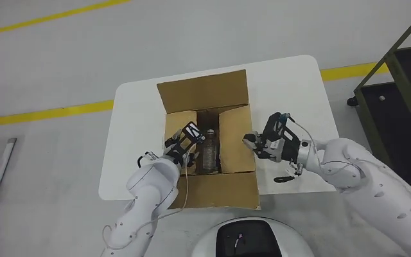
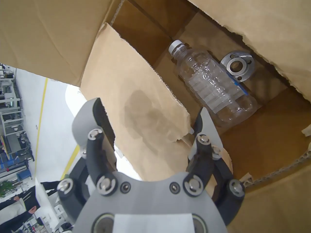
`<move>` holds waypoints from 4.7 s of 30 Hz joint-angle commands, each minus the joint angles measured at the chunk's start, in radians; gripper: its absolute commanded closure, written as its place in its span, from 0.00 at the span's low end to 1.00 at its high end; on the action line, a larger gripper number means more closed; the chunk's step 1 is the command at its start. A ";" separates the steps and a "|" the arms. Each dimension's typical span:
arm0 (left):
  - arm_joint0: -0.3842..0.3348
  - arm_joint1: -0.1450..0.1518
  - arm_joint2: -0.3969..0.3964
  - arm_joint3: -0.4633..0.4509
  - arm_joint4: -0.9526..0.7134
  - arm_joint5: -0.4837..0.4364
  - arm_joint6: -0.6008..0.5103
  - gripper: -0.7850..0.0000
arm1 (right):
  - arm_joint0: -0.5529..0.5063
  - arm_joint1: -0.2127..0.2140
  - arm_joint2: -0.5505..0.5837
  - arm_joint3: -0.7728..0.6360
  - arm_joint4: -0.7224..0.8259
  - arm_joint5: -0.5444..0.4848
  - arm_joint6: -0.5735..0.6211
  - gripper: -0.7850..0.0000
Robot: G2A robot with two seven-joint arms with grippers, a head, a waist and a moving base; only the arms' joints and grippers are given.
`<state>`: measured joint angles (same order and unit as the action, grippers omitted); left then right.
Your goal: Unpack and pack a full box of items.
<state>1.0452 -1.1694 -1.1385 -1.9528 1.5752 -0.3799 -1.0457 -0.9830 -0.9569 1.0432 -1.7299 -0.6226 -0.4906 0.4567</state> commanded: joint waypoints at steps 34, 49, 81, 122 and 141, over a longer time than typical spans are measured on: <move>-0.003 -0.027 -0.215 -0.125 -0.451 0.387 -0.067 0.95 | 0.125 -0.035 -0.023 0.129 0.133 -0.117 0.154 1.00; 0.003 0.001 -0.262 -0.085 -0.165 0.213 -0.071 0.00 | 0.145 -0.043 -0.034 0.170 0.145 -0.118 0.188 1.00; 0.106 0.008 -0.252 -0.010 0.079 0.163 -0.002 0.00 | -0.044 -0.005 0.253 0.179 0.101 0.004 -0.023 1.00; -0.001 -0.027 -0.232 -0.148 -0.516 0.260 -0.013 0.00 | 0.057 -0.089 0.045 0.316 0.069 0.016 -0.064 1.00; -0.028 -0.043 -0.172 -0.013 -0.738 0.347 0.006 0.00 | -0.176 -0.031 0.278 0.038 0.034 -0.041 0.026 1.00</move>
<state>1.0060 -1.2106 -1.3095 -1.9753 0.8626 -0.0545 -1.0573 -1.1562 -0.9877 1.3210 -1.6919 -0.5891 -0.5308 0.4832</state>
